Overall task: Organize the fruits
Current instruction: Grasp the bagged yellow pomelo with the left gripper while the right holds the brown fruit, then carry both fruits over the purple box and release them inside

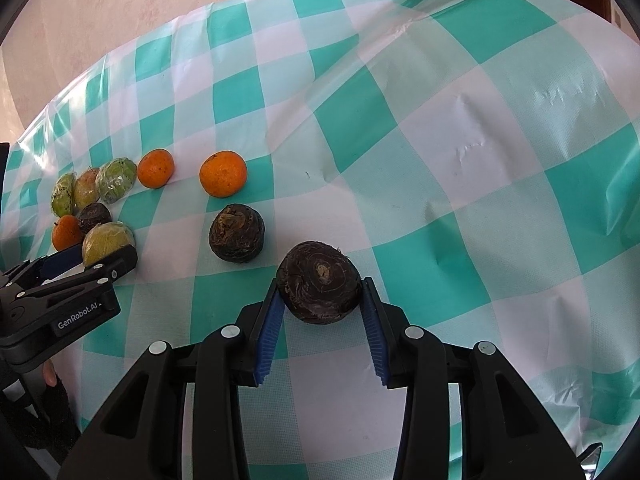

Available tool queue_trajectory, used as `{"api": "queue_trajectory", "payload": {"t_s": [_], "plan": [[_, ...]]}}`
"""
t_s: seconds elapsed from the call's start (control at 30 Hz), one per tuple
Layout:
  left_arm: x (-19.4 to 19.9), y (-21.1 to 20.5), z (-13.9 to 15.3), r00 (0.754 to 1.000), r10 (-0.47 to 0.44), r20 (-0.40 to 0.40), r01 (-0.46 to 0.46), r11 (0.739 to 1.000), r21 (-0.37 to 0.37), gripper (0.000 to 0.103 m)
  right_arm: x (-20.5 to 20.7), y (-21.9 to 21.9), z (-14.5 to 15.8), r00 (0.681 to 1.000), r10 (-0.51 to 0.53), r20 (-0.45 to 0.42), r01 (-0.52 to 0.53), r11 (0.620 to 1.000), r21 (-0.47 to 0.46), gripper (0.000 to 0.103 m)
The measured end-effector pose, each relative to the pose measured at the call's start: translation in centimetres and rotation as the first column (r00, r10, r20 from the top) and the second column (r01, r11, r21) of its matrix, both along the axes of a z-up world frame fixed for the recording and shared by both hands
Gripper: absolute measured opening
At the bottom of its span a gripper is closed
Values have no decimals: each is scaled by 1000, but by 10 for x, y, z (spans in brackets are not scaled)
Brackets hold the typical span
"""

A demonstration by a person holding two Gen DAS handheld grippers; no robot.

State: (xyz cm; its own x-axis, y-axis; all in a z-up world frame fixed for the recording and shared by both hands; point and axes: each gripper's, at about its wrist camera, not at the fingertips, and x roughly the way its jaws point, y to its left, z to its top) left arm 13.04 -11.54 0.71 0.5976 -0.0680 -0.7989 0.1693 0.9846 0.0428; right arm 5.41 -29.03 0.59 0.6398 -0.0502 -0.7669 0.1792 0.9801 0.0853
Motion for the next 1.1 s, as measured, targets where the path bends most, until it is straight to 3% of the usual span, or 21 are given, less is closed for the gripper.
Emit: {"api": "queue_trajectory", "payload": {"t_s": [0.17, 0.37, 0.73, 0.93, 1.1], "plan": [[-1, 6, 0, 1000, 0, -5, 0, 1000, -22, 65, 1, 1, 1, 1000, 3, -5, -3, 1000, -13, 39], [-23, 21, 4, 1000, -12, 4, 12, 998, -58, 64, 1, 4, 2, 1000, 3, -11, -3, 1000, -29, 39], [-116, 77, 14, 992, 89, 85, -74, 983, -166, 64, 2, 4, 2, 1000, 3, -11, -4, 1000, -28, 39], [-155, 92, 16, 991, 83, 107, -66, 986, -155, 64, 3, 6, 4, 1000, 3, -13, -4, 999, -45, 39], [-171, 99, 17, 988, 93, 125, -72, 983, -167, 64, -5, -2, 7, 1000, 3, 28, -4, 1000, 23, 38]]}}
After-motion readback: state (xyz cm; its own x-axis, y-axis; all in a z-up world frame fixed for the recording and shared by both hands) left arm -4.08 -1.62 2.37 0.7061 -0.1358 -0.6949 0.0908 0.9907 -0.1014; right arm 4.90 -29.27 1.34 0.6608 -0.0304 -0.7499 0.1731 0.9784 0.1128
